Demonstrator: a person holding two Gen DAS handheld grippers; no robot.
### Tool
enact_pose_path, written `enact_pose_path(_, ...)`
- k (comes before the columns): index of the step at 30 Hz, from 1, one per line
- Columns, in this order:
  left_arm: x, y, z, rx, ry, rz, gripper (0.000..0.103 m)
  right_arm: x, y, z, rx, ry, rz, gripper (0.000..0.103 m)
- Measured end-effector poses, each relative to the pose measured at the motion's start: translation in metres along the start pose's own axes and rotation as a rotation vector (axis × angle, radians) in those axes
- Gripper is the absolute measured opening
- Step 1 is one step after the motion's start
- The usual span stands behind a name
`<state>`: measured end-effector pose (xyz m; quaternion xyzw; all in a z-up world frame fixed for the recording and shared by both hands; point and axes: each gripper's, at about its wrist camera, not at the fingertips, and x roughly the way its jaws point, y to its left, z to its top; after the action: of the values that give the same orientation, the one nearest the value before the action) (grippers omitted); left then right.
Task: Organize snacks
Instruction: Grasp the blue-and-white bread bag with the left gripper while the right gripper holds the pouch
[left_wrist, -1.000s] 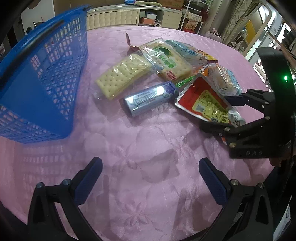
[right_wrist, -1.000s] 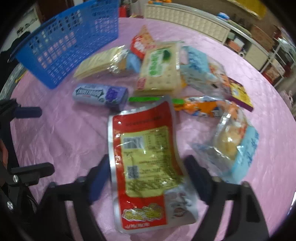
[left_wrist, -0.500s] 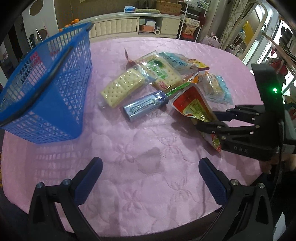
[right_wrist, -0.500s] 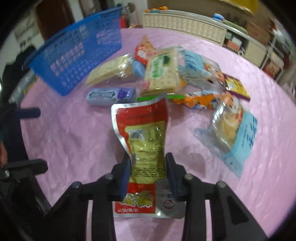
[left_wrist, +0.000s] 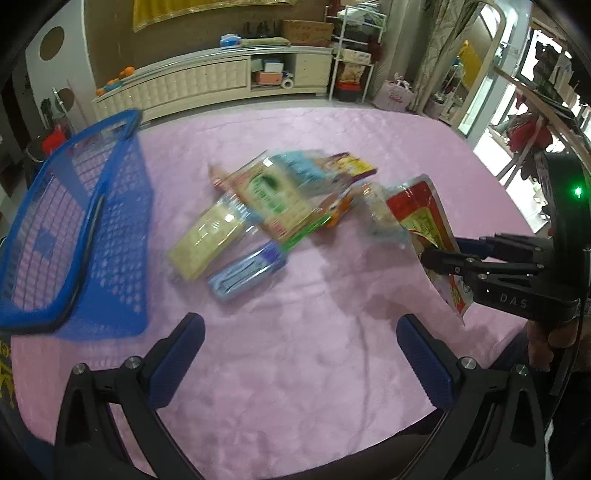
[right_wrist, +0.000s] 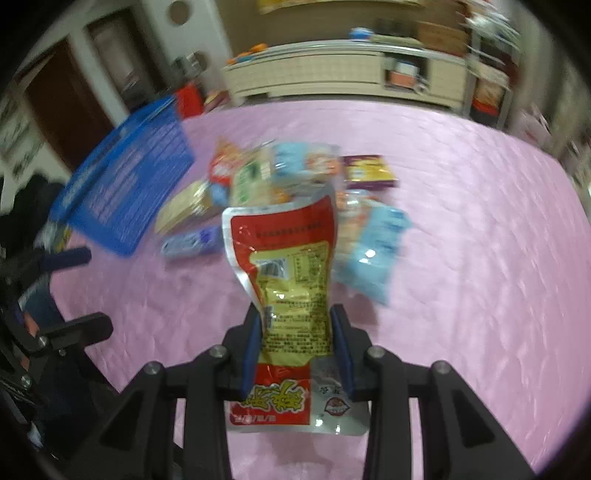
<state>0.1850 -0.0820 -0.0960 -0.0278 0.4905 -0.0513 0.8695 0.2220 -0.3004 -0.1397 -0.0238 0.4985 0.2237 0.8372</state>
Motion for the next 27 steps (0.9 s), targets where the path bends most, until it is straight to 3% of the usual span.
enact_pose_path(6,0.013,-0.035,0.037,0.048,0.005,-0.020,0.103,-0.019,-0.029,0.005,0.078,-0.020,-0.067,0.040)
enact_pose_path(13,0.067,-0.077,0.077,0.086,0.102,-0.056,0.103,-0.033,-0.068,0.007,0.169,-0.030,-0.132,0.041)
enact_pose_path(19,0.116,-0.104,0.098,0.146,0.163,-0.003,0.103,-0.027,-0.098,0.009,0.242,-0.024,-0.135,0.041)
enact_pose_path(24,0.146,-0.111,0.111,0.122,0.212,-0.028,0.103,-0.023,-0.113,0.009,0.260,-0.016,-0.135,0.041)
enact_pose_path(27,0.169,-0.117,0.115,0.127,0.251,-0.003,0.103,-0.020,-0.116,0.009,0.256,-0.012,-0.146,0.041)
